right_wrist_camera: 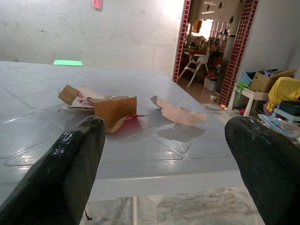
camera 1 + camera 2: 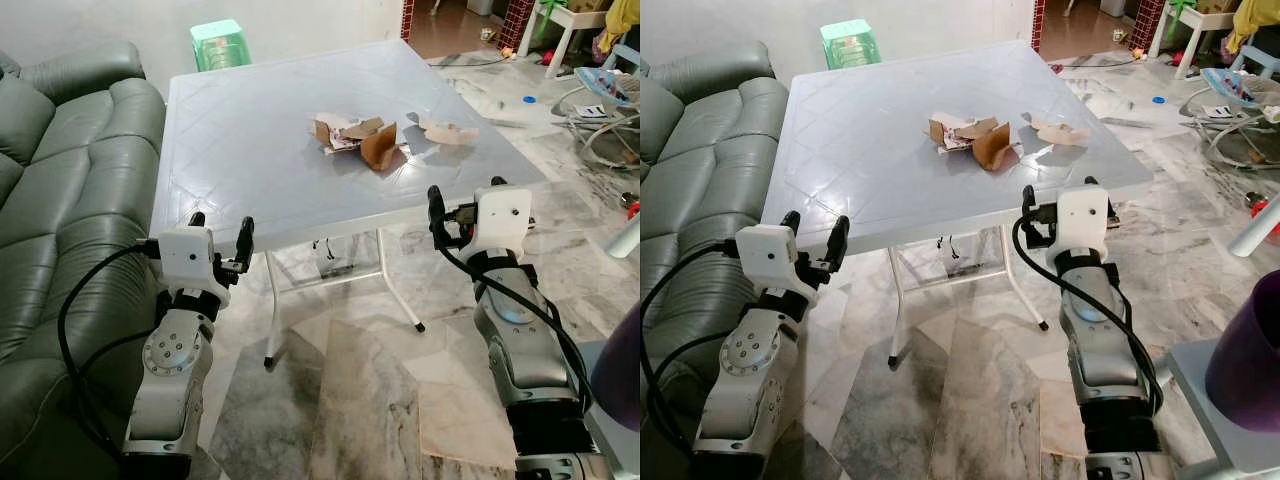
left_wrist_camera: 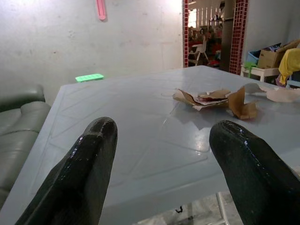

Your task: Picking trash to rubbish bin

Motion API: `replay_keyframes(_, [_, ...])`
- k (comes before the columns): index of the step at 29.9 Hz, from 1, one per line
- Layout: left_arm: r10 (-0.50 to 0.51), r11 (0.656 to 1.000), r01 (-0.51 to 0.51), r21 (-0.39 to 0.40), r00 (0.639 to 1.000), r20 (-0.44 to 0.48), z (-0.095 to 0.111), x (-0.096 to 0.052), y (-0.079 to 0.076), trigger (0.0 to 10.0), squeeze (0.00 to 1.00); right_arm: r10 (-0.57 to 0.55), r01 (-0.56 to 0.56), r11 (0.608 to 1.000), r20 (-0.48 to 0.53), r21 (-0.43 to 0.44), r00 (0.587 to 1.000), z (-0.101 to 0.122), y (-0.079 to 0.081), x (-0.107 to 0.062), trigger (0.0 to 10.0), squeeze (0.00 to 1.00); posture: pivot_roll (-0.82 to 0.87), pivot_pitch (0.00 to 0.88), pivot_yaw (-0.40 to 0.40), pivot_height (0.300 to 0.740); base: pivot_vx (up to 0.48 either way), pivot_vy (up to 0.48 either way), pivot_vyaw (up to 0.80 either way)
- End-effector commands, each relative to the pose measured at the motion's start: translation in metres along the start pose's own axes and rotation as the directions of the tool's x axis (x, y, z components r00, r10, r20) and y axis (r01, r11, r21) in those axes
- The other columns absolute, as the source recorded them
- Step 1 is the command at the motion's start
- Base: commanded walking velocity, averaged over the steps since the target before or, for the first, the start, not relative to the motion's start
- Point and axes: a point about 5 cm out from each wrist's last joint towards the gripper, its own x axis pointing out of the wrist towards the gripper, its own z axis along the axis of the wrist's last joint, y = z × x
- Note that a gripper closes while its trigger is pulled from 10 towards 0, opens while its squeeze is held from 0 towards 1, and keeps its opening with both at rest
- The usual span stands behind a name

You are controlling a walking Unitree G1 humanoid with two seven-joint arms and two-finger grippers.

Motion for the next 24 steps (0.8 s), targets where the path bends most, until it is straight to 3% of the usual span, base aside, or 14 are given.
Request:
replay_keyframes(1, [0.001, 1.000, -0.001, 0.004, 1.000, 0.004, 0.0038, 0.0047, 0.0033, 10.0, 0.00, 0.006, -0.006, 1.000, 0.012, -0.002, 1.000, 0.0043, 0.0009, -0.0008, 10.0, 0.00, -0.01, 0.060, 0.069, 0.740, 0.292, 0.000, 0.00])
replay_keyframes(24, [0.007, 1.000, -0.007, 0.017, 1.000, -0.023, 0.0018, -0.0023, 0.0053, 10.0, 0.00, 0.002, -0.002, 1.000, -0.010, -0.009, 1.000, -0.0010, -0.0002, -0.0016, 10.0, 0.00, 0.01, 0.065, 0.083, 0.740, 0.281, 0.000, 0.00])
